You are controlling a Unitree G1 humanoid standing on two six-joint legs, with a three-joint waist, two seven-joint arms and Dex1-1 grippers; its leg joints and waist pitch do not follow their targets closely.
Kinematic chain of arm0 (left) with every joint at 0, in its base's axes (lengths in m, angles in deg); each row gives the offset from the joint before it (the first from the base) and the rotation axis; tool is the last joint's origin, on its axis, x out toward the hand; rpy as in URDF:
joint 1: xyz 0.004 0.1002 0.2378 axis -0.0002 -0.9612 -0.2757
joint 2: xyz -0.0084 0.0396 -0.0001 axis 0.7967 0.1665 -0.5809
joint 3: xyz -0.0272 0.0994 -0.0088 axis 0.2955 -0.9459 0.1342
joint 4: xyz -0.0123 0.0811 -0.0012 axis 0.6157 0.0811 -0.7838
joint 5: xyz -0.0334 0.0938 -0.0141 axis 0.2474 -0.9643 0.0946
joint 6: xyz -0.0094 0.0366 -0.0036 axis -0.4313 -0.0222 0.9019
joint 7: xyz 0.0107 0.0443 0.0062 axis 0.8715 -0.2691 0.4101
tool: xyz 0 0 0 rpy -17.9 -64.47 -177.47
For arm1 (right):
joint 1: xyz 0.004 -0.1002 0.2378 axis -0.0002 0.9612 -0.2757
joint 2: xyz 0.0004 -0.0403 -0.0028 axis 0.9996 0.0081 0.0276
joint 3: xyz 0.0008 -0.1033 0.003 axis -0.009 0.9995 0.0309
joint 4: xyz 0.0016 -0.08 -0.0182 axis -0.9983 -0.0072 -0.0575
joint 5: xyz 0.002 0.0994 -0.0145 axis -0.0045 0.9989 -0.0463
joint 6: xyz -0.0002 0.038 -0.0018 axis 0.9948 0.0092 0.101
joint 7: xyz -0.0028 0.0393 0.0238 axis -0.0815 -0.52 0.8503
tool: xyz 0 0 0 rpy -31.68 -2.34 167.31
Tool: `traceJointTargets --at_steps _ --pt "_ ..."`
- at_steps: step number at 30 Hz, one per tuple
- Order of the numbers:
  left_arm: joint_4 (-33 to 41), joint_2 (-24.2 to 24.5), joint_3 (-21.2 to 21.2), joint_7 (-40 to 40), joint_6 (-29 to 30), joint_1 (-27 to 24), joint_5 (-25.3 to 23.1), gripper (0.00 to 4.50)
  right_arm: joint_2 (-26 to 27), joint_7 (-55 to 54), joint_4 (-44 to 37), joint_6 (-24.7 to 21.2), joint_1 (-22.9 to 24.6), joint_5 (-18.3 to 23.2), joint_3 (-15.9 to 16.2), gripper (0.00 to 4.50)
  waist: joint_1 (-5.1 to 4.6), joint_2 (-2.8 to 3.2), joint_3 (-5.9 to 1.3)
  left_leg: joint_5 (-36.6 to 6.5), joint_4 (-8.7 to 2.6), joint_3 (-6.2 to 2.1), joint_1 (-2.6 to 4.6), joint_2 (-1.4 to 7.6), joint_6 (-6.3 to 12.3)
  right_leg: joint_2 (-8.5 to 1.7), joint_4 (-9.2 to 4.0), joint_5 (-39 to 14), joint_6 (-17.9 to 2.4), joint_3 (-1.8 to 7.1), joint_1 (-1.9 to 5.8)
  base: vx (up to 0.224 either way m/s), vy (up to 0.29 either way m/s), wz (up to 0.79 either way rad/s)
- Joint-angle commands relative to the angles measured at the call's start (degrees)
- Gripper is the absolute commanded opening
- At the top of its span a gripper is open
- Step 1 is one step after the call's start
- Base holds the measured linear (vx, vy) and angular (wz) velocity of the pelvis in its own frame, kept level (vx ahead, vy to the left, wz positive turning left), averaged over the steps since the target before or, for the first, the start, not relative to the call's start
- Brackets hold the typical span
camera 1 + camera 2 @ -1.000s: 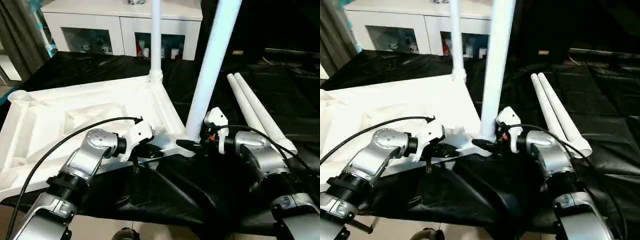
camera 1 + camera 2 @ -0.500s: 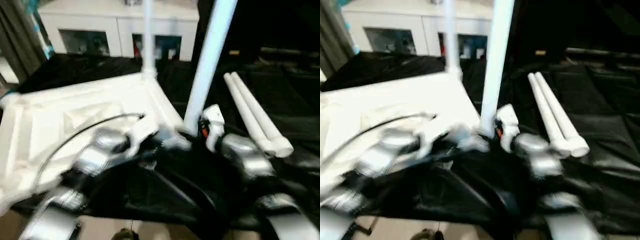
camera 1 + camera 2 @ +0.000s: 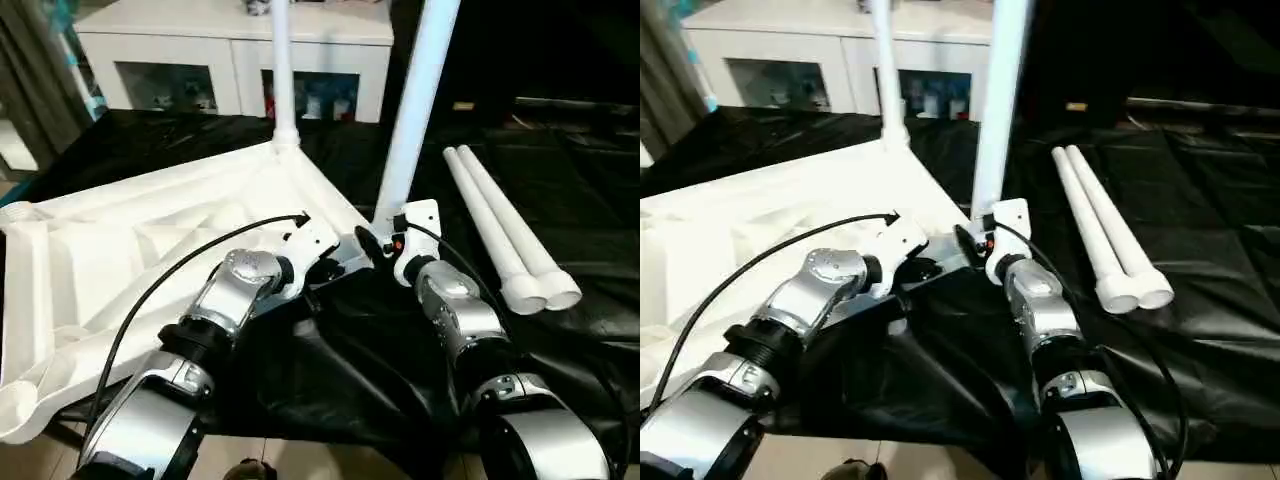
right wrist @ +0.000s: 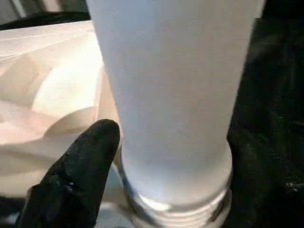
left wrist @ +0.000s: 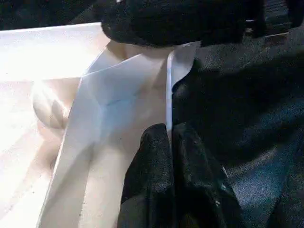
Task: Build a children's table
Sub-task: Rotate leg to tighten
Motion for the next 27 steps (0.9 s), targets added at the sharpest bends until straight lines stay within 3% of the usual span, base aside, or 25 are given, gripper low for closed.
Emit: traceJointTargets --at_steps 1,3,5,6,9,10,13,18,22,27 --pt "3.69 0.47 -1.07 -4.33 -3.13 -1.42 1.24 0.00 -0.01 9.18 -2.13 -0.61 1.00 0.06 4.25 3.76 -0.10 -0.46 -4.19 -24.27 -4.87 -1.39 2.34 1.08 -2.41 -2.33 -5.70 -20.64 -8.98 0.56 0.95 0.000 0.000 0.00" --pt "5.46 2.08 -1.70 -7.74 -3.93 -2.73 1.57 0.00 -2.02 13.74 -3.87 -0.64 1.67 0.26 5.07 3.76 -0.04 -0.46 -4.32 -22.78 -4.77 -1.31 2.06 1.20 -1.75 -2.22 -5.42 -17.78 -9.28 0.61 1.18 0.000 0.000 0.00" --pt "6.56 3.83 -2.24 -10.76 -4.73 -3.79 1.73 0.00 -4.32 18.72 -5.89 -0.74 2.48 0.65 5.97 3.76 0.10 -0.39 -4.45 -21.29 -4.52 -1.03 2.33 1.23 -1.17 -2.14 -5.23 -15.03 -10.27 0.76 1.00 0.000 0.000 0.00" --pt "6.95 4.54 -2.46 -11.92 -5.16 -4.18 1.78 0.00 -5.24 20.71 -6.74 -0.84 2.83 0.79 6.33 3.76 0.17 -0.42 -4.59 -19.21 -4.47 -1.05 2.06 1.22 -0.53 -2.09 -4.89 -12.41 -10.99 0.65 1.43 0.000 0.000 0.00" --pt "10.01 7.74 -2.61 -18.35 -5.78 -6.08 3.96 0.00 -10.02 30.76 -11.89 -1.84 4.87 1.70 8.62 3.76 0.45 -0.37 -4.72 -15.82 -4.07 -0.69 2.08 1.29 0.75 -1.69 -4.21 -6.37 -12.69 0.55 1.53 0.000 0.000 0.00" --pt "10.50 8.12 -2.60 -19.22 -5.66 -6.29 4.34 0.00 -10.55 31.75 -12.44 -2.08 5.03 1.91 8.74 3.76 0.65 -0.46 -4.78 -13.99 -3.91 -0.64 1.91 1.25 1.45 -1.72 -3.81 -4.01 -13.42 0.48 1.89 0.000 0.000 0.00" --pt "12.49 9.69 -2.41 -22.68 -4.66 -7.08 5.57 0.00 -12.65 36.11 -14.51 -3.15 5.52 2.68 9.07 3.76 0.78 -0.37 -4.92 -12.08 -3.60 -0.44 2.08 1.31 2.81 -1.65 -3.44 -0.93 -15.00 0.40 1.80 0.000 0.000 0.00" --pt "13.03 12.54 -1.58 -27.59 -4.41 -7.28 6.63 0.00 -16.53 43.32 -17.02 -4.33 6.50 3.22 10.47 3.76 1.44 -0.33 -4.64 -14.94 -3.88 -0.37 2.51 1.50 1.77 -1.70 -3.88 -5.50 -14.64 0.53 1.52 0.000 0.000 0.00" --pt "13.14 13.73 -1.22 -28.65 -4.53 -7.22 6.81 0.00 -16.67 44.28 -17.82 -5.05 6.83 3.16 10.87 3.40 1.39 -0.34 -4.49 -17.41 -4.15 -0.47 2.60 1.50 0.24 -1.92 -4.18 -9.27 -13.96 0.64 1.32 0.000 0.000 0.00" --pt "13.04 14.22 -0.95 -29.10 -4.40 -7.06 6.85 0.00 -16.56 44.99 -18.34 -5.28 7.40 2.65 11.92 3.00 1.31 -0.38 -4.47 -17.88 -4.23 -0.53 2.61 1.53 -0.41 -1.97 -4.23 -10.45 -13.51 0.72 1.23 0.000 0.000 0.00"
